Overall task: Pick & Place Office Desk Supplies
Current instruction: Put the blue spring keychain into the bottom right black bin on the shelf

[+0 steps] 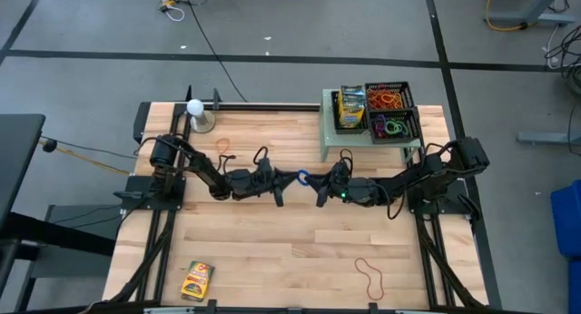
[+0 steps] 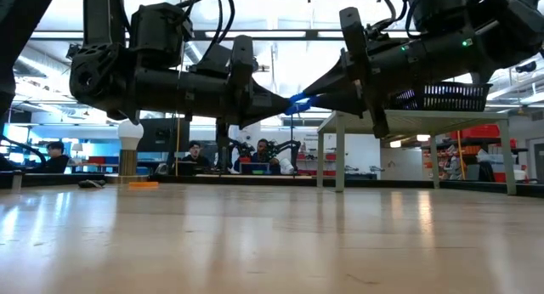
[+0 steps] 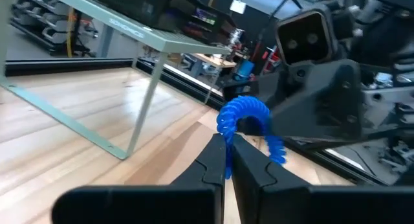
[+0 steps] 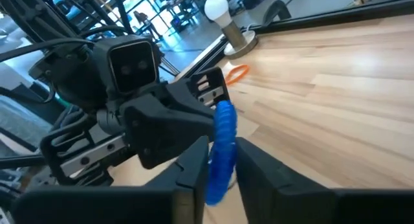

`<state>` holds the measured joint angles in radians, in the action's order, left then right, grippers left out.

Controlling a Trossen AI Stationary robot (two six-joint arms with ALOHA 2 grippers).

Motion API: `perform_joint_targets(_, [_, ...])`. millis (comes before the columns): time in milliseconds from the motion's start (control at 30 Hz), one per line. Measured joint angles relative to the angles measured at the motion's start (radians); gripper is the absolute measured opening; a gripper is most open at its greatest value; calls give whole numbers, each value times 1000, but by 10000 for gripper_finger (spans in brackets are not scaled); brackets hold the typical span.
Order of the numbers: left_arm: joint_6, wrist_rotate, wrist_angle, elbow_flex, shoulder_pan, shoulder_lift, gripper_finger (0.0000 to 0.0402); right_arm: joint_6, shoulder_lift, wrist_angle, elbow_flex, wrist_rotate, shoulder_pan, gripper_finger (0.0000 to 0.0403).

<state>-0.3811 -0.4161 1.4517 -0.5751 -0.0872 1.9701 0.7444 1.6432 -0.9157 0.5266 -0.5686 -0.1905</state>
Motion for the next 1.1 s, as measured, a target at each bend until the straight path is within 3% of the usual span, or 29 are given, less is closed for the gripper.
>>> perform_joint_targets(167, [15,18,2,0,-5,0,32,-22,0,0,0,1,-4,25])
perform_joint_targets(300, [36,96,2,13,-10,-21,75,-67,-47,64,0,13,-16,25])
perform_joint_targets(533, [85,122,14,125,-10,-174,137,-135,-339,408,2,-39,-57,29])
perform_joint_targets(600, [128,121,12,160,-10,-211,142,-161,-437,575,41,-62,-72,29])
perform_joint_targets(733, [147,107,19,200,-11,-243,138,-178,-567,1085,230,-141,-97,29])
perform_joint_targets(933, [148,96,13,198,-11,-239,130,-145,-578,1767,599,-258,-112,29])
perform_joint_targets(1100, [147,103,10,199,-10,-238,129,-73,-578,2155,807,-315,-58,29])
